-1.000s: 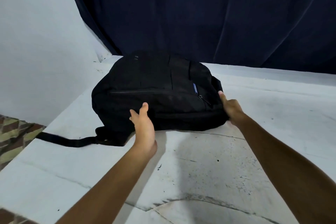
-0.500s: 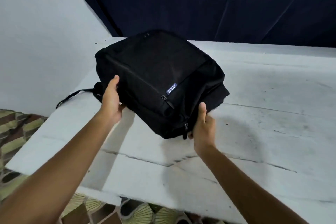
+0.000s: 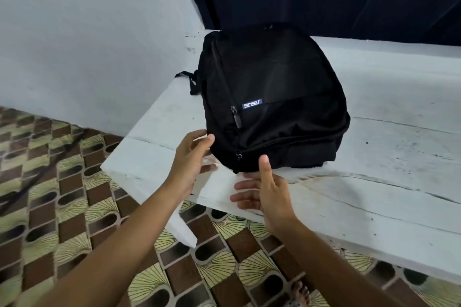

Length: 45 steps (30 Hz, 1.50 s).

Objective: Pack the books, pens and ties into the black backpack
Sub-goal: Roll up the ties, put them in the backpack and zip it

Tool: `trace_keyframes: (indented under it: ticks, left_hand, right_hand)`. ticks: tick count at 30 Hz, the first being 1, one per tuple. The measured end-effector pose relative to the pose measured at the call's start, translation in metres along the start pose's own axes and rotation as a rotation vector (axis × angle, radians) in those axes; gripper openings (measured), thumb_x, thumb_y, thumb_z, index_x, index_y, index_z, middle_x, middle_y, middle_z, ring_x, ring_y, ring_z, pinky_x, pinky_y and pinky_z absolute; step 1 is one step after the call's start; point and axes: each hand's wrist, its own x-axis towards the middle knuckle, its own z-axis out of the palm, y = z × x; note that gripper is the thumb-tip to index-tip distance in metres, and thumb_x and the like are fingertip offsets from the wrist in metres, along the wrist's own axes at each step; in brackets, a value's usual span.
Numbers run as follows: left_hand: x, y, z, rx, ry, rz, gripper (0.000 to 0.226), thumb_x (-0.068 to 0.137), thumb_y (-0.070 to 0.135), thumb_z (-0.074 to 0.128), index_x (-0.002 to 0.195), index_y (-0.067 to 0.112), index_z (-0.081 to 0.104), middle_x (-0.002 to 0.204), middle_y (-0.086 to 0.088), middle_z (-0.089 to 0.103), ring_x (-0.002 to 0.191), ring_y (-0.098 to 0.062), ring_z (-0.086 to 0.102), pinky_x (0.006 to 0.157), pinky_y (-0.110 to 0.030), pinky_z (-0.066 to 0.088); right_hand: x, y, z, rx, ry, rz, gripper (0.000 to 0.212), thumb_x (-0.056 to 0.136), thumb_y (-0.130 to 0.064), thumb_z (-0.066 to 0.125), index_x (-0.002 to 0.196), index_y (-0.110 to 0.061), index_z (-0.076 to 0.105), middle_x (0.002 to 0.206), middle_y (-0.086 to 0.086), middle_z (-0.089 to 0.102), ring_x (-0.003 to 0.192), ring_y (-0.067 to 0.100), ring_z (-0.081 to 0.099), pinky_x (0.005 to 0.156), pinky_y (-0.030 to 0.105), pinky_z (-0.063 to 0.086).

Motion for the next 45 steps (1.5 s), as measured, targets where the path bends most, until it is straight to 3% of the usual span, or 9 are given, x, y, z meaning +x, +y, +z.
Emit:
trace_keyframes:
  ticks: [4,8,16,25,30,33,36,39,45]
  left_hand:
    - [-0.009,-0.014,-0.01,0.466,0.023,0.605,0.038,0.09,0.022,0.067,0.125,0.033,0.056,0.131,0.014,0.049,0.126,-0.007,0.047,0.097,-0.023,0.047]
    - [0.0,-0.014,-0.019,0.754,-0.107,0.905,0.044,0.083,0.016,0.067,0.126,0.014,0.064,0.142,-0.003,0.048,0.136,-0.019,0.038,0.11,-0.021,0.035]
    - [0.012,0.001,-0.017,0.918,-0.194,1.025,0.039,0.085,0.03,0.06,0.12,0.016,0.071,0.132,-0.005,0.056,0.124,-0.021,0.045,0.101,-0.021,0.036]
    - [0.018,0.003,-0.019,0.963,-0.259,1.066,0.033,0.081,0.022,0.073,0.112,0.015,0.074,0.128,-0.008,0.058,0.121,-0.023,0.045,0.095,-0.03,0.044]
    - [0.026,0.007,-0.018,1.015,-0.25,1.156,0.026,0.082,0.033,0.071,0.098,0.014,0.078,0.116,-0.007,0.063,0.113,-0.024,0.049,0.088,-0.04,0.051]
    - [0.033,0.012,-0.016,1.044,-0.278,1.217,0.022,0.083,0.034,0.067,0.084,0.015,0.077,0.108,-0.005,0.064,0.109,-0.023,0.049,0.082,-0.045,0.049]
    - [0.038,0.019,-0.016,1.067,-0.324,1.228,0.023,0.082,0.036,0.066,0.077,0.015,0.075,0.104,-0.003,0.063,0.106,-0.021,0.046,0.079,-0.045,0.047]
    - [0.04,0.026,-0.02,1.064,-0.347,1.21,0.027,0.081,0.04,0.065,0.073,0.016,0.075,0.101,-0.001,0.06,0.105,-0.02,0.044,0.081,-0.043,0.047]
    - [0.037,0.033,-0.024,1.13,-0.352,1.149,0.024,0.077,0.042,0.069,0.068,0.02,0.074,0.098,0.003,0.057,0.104,-0.017,0.04,0.083,-0.036,0.043]
  right_hand:
    - [-0.001,-0.006,0.008,-0.288,-0.028,-0.078,0.049,0.091,-0.048,0.058,0.088,0.0,0.065,0.072,0.016,0.071,0.058,0.031,0.07,0.049,0.031,0.052]
    - [0.003,-0.007,0.013,-0.468,0.001,-0.171,0.037,0.087,-0.043,0.068,0.077,-0.008,0.067,0.062,0.011,0.068,0.045,0.02,0.062,0.042,0.025,0.043]
    - [0.01,-0.007,0.017,-0.465,0.031,-0.207,0.035,0.094,-0.03,0.061,0.078,0.001,0.066,0.059,0.011,0.066,0.042,0.019,0.06,0.042,0.026,0.04]
    - [0.013,-0.001,0.023,-0.52,0.072,-0.266,0.031,0.09,-0.017,0.059,0.071,0.007,0.057,0.058,0.017,0.064,0.04,0.019,0.056,0.044,0.031,0.044]
    - [0.014,-0.012,0.013,-0.884,0.105,-0.38,0.034,0.079,-0.019,0.058,0.053,-0.008,0.038,0.048,0.006,0.038,0.05,0.017,0.036,0.048,0.035,0.039]
    - [0.011,-0.027,0.002,-1.157,0.073,-0.454,0.031,0.079,-0.025,0.058,0.056,-0.013,0.042,0.054,0.0,0.041,0.056,0.02,0.039,0.057,0.032,0.038]
    - [0.012,-0.043,-0.018,-1.329,0.062,-0.504,0.03,0.083,-0.028,0.057,0.059,-0.015,0.045,0.056,-0.002,0.044,0.059,0.02,0.045,0.06,0.03,0.039]
    - [0.018,-0.057,-0.053,-1.385,0.109,-0.511,0.033,0.08,-0.023,0.059,0.056,-0.014,0.039,0.051,0.0,0.035,0.054,0.02,0.035,0.053,0.029,0.033]
    - [0.041,-0.088,-0.159,-1.364,0.399,-0.367,0.035,0.077,-0.019,0.061,0.052,-0.014,0.038,0.052,0.005,0.041,0.057,0.027,0.041,0.053,0.029,0.031]
